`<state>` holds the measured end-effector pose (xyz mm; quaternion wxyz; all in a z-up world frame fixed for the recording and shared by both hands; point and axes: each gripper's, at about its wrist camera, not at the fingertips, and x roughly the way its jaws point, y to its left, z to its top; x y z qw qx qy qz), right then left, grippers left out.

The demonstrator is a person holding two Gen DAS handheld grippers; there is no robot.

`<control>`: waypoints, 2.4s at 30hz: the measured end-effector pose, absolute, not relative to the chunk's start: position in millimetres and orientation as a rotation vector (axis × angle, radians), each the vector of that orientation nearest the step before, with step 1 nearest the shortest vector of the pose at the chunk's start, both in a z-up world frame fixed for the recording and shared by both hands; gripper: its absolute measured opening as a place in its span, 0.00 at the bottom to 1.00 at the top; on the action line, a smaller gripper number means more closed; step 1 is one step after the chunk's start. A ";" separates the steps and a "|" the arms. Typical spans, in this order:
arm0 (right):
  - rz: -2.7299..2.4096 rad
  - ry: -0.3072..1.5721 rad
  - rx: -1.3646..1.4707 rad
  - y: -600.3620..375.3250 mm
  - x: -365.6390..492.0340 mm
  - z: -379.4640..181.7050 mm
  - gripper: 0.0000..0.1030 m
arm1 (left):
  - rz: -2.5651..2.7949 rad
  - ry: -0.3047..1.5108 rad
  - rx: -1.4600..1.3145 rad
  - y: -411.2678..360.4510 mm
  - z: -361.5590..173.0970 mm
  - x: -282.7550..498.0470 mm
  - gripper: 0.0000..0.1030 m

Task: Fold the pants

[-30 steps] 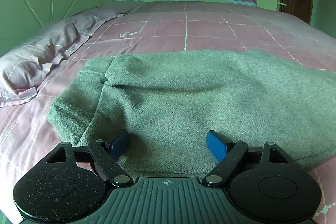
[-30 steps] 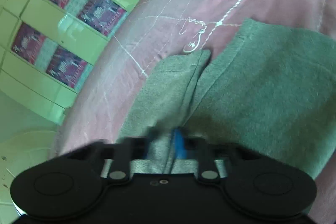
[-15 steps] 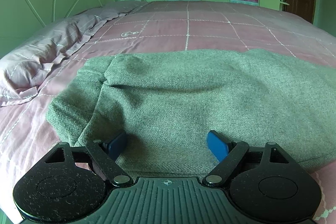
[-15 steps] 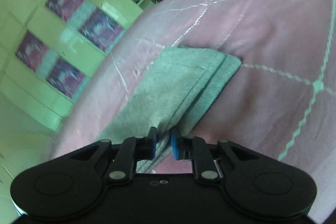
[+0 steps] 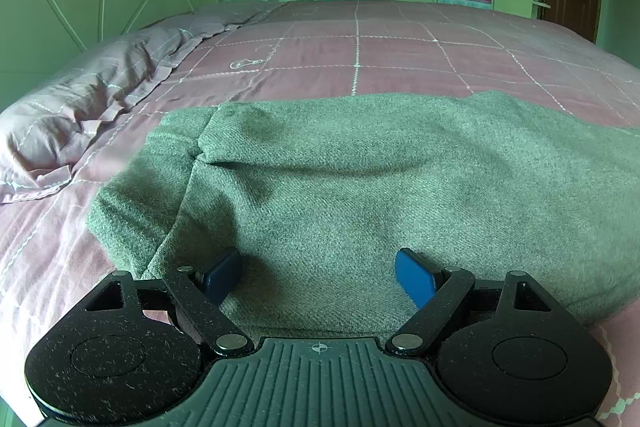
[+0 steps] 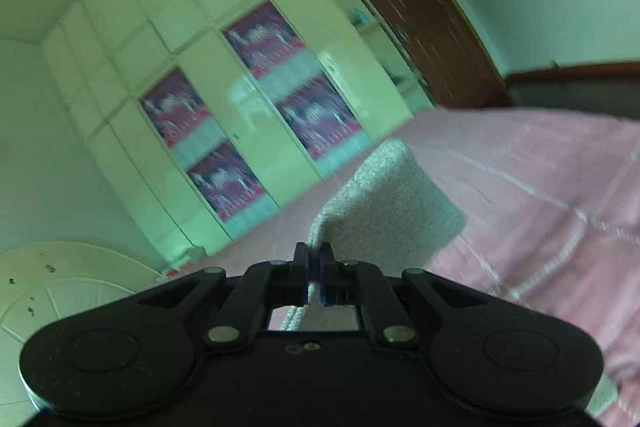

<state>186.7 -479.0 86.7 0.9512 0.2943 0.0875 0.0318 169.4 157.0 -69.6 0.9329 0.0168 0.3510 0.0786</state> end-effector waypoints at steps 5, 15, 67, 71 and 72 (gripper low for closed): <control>-0.133 0.308 0.682 -514.0 155.8 2.4 0.00 | 0.164 0.697 0.030 156.9 -72.0 166.4 0.81; -0.245 0.416 0.928 -543.0 143.7 -84.5 0.00 | 0.151 0.705 0.037 157.7 -71.1 166.6 0.82; 0.914 0.808 -0.116 -85.1 392.5 -40.4 0.00 | 0.275 0.557 -0.432 292.0 -65.9 153.8 0.37; 0.806 0.868 -0.138 -82.5 395.2 -62.2 0.00 | 0.283 0.569 -0.359 288.1 -76.6 154.9 0.38; 0.782 0.883 -0.172 -79.7 392.2 -76.3 0.00 | 0.285 0.566 -0.367 288.8 -82.8 154.1 0.40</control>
